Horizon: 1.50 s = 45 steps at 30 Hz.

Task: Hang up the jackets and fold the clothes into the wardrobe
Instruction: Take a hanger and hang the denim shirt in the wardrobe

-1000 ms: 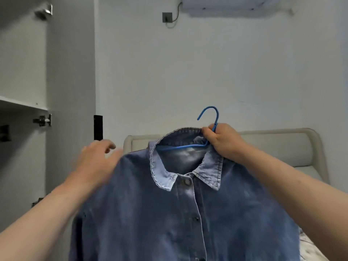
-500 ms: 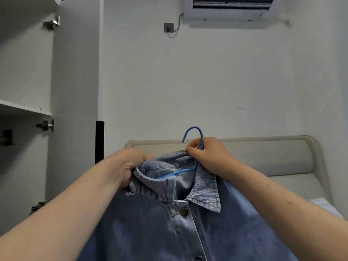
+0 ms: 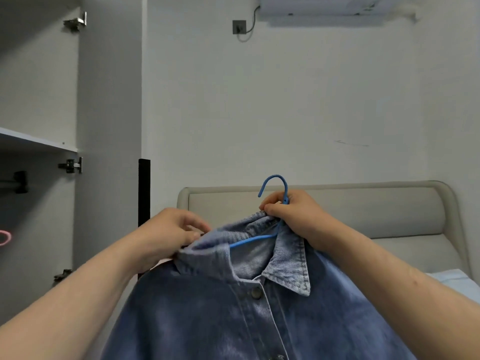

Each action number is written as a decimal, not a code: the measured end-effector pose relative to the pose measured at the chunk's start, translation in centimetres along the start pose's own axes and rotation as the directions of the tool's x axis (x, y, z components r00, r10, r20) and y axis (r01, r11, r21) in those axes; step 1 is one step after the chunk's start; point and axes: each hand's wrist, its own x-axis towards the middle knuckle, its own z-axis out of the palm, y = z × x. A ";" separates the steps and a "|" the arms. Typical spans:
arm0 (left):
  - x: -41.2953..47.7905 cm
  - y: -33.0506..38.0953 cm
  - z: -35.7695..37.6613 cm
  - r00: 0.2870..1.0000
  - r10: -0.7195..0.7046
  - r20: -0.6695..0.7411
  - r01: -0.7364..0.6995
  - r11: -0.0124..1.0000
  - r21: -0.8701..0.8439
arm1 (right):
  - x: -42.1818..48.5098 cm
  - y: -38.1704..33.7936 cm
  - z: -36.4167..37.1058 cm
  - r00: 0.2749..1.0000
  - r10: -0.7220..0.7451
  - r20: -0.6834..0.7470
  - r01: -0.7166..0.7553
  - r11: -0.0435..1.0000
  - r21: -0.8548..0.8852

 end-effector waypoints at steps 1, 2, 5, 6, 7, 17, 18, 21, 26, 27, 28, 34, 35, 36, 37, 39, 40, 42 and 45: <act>0.0 -0.3 -0.2 0.997 -0.073 0.037 0.079 0.981 -0.179 | -0.1 -0.2 0.0 1.000 0.015 0.026 -0.016 0.999 0.043; -0.1 -0.8 -0.5 0.990 -0.121 0.071 0.136 0.948 -0.289 | -0.2 -0.4 0.0 0.998 0.032 0.060 -0.037 0.996 0.084; -0.4 -1.9 -0.9 0.978 -0.148 0.150 0.186 0.940 -0.286 | -0.5 -0.8 0.2 0.983 0.105 0.149 -0.119 0.988 0.095; -0.6 -2.0 -1.0 0.976 -0.134 0.170 0.168 0.965 -0.203 | -0.7 -0.8 0.3 0.979 0.133 0.152 -0.147 0.985 0.091; -0.9 -1.9 -1.2 0.977 -0.104 0.185 0.121 0.989 -0.084 | -0.7 -0.7 0.4 0.978 0.153 0.142 -0.167 0.982 0.089; -2.6 -2.5 -2.3 0.954 0.031 0.298 -0.058 0.995 0.083 | -0.1 -0.4 1.2 0.980 0.192 0.059 -0.194 0.980 0.034; -2.5 -2.9 -2.0 0.980 0.024 0.196 -0.022 1.000 -0.014 | 0.0 -0.4 1.3 0.979 0.193 0.057 -0.196 0.980 0.040; -2.3 -3.7 -1.1 0.998 0.038 0.050 -0.032 0.992 -0.125 | 0.3 0.0 1.5 0.978 0.206 0.042 -0.208 0.977 0.038; -2.3 -4.6 -0.4 0.997 -0.015 0.072 0.029 0.980 -0.199 | 0.5 0.8 1.7 0.971 0.237 0.029 -0.237 0.971 0.031; -2.3 -4.8 -0.6 0.994 -0.023 0.108 0.045 0.978 -0.205 | 0.6 0.9 1.6 0.970 0.240 0.035 -0.242 0.970 0.036; -2.4 -4.9 -0.9 0.988 -0.034 0.154 0.070 0.969 -0.236 | 0.6 1.0 1.6 0.969 0.242 0.041 -0.243 0.969 0.041; -2.9 -4.7 -1.7 0.939 0.039 0.342 0.031 0.980 -0.196 | 0.6 1.3 1.7 0.976 0.218 0.015 -0.218 0.974 0.055; -3.1 -4.7 -1.6 0.932 0.051 0.360 0.015 0.984 -0.179 | 0.6 1.3 1.8 0.975 0.220 0.016 -0.221 0.973 0.074; -3.3 -4.6 -1.5 0.931 0.057 0.361 0.000 0.988 -0.156 | 0.6 1.3 1.9 0.975 0.223 0.020 -0.224 0.971 0.087; -3.4 -4.8 -1.3 0.939 0.063 0.339 -0.023 0.993 -0.120 | 0.6 1.3 2.0 0.974 0.225 0.024 -0.227 0.970 0.087; -3.6 -5.0 -1.1 0.967 0.059 0.249 -0.063 0.998 0.009 | 0.5 1.3 2.1 0.972 0.231 0.036 -0.234 0.969 0.084; -3.7 -5.2 -0.9 0.974 0.058 0.221 -0.083 0.991 0.106 | 0.4 1.3 2.1 0.971 0.237 0.041 -0.239 0.966 0.099; -4.2 -5.2 -0.5 0.970 0.102 0.222 -0.172 0.930 0.326 | 0.5 1.1 2.1 0.968 0.245 0.045 -0.249 0.957 0.145; -4.9 -5.4 0.1 0.976 0.193 0.105 -0.219 0.890 0.399 | 0.6 0.7 2.2 0.970 0.238 0.045 -0.243 0.958 0.152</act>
